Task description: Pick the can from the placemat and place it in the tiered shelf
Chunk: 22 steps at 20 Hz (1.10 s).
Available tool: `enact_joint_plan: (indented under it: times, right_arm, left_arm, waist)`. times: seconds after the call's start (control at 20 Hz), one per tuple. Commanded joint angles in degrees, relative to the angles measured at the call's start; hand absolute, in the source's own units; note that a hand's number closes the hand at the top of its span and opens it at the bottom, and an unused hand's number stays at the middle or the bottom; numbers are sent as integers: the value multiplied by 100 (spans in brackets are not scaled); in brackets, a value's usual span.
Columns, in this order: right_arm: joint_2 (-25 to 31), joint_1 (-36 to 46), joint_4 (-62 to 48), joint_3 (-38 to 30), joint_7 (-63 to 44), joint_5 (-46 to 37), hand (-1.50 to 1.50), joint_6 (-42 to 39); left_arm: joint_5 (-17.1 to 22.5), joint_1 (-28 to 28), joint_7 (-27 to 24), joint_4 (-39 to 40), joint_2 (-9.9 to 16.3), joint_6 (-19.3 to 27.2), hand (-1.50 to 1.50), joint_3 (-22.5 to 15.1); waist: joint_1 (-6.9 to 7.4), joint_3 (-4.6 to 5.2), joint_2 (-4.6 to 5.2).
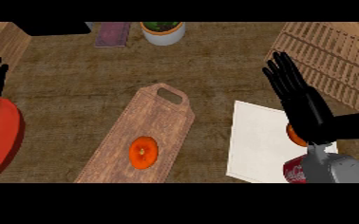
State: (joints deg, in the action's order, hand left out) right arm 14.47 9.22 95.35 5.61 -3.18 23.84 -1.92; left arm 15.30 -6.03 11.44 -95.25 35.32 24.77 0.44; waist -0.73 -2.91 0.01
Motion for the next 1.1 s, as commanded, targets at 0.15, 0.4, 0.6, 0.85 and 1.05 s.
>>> enact_joint_plan:
  times: [0.15, 0.4, 0.6, 0.85, 1.05]
  right_arm:
    - [1172, -461, 1, -1414, 52, -457, 150, 525]
    - [1049, -1221, -736, -2521, -575, -396, -150, 1750]
    - [910, -1926, 377, -2945, -245, 596, -150, 796]
    - [1538, -2826, 1570, -3148, -817, 752, -150, -38]
    - [2245, -3179, 2317, -2652, -2185, 486, -150, -156]
  left_arm:
    - [194, -141, -23, 50, -235, -412, 0, -312]
    - [690, -101, 106, 16, -590, -805, 0, -541]
    - [496, -643, -22, 590, -899, -990, 0, -764]
    - [426, -478, -262, 730, -1069, -1157, 0, -747]
    - [418, -639, -115, 698, -1034, -1142, 0, -747]
  waist:
    - [-291, 301, -5]
    - [-412, 295, -7]
    - [-143, 292, -13]
    - [-97, 298, -21]
    - [-104, 312, -15]
